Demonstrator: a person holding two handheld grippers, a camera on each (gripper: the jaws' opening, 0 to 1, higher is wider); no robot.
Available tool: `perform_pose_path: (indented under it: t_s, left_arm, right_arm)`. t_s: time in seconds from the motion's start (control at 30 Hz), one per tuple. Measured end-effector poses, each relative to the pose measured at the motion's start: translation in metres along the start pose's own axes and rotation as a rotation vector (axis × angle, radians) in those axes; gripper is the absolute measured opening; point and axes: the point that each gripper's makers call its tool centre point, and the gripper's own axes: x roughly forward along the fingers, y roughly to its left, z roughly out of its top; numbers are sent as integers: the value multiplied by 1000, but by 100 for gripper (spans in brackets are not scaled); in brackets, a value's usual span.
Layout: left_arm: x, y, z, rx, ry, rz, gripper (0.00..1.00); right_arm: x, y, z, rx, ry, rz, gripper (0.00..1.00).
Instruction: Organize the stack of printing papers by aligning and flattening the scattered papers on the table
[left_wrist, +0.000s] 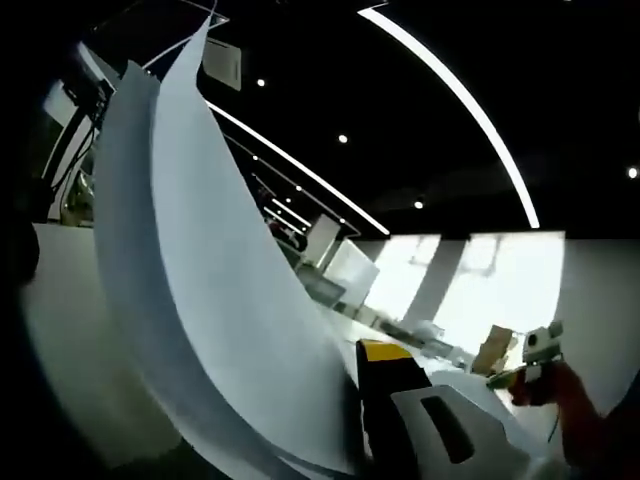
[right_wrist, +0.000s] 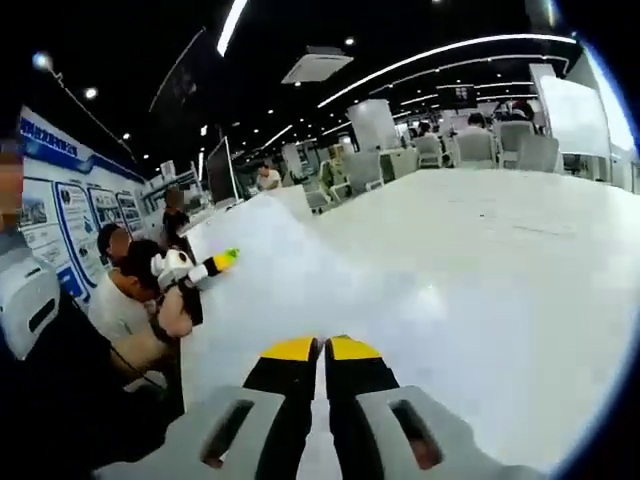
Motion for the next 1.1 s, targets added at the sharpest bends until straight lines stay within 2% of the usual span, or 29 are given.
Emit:
perform_pose_path:
  t_s: [0.1, 0.17, 0.37, 0.47, 0.57, 0.63, 0.73, 0.8, 0.9, 0.97, 1.1]
  left_arm:
    - [0, 0, 0, -1, 0, 0, 14]
    - [0, 1, 0, 0, 0, 0, 14]
    - [1, 2, 1, -1, 0, -1, 14]
    - [1, 2, 1, -1, 0, -1, 15]
    - [1, 3, 1, -4, 0, 0, 15]
    - [1, 3, 2, -7, -2, -1, 15]
    - [1, 4, 2, -6, -2, -1, 15]
    - [0, 4, 2, -7, -3, -1, 15]
    - [0, 4, 3, -11, -7, -1, 15]
    - [0, 3, 3, -13, -8, -2, 15]
    - [0, 3, 3, -13, -8, -2, 15]
  right_arm:
    - [1, -9, -7, 101, -8, 17, 0]
    - [2, -25, -15, 137, -2, -16, 0]
    - [5, -55, -41, 135, 120, -125, 1]
    - [8, -62, -54, 118, 175, -146, 0]
    - [9, -65, -55, 108, 173, -148, 0]
    - [10, -69, -50, 24, 158, -162, 0]
    - [12, -73, -48, -71, 175, -198, 0]
    - [14, -72, -49, -73, 191, -211, 0]
    - [16, -68, -46, -100, 179, -216, 0]
    - [18, -63, -37, -166, 149, -214, 0]
    - [25, -53, -21, -367, 118, -225, 0]
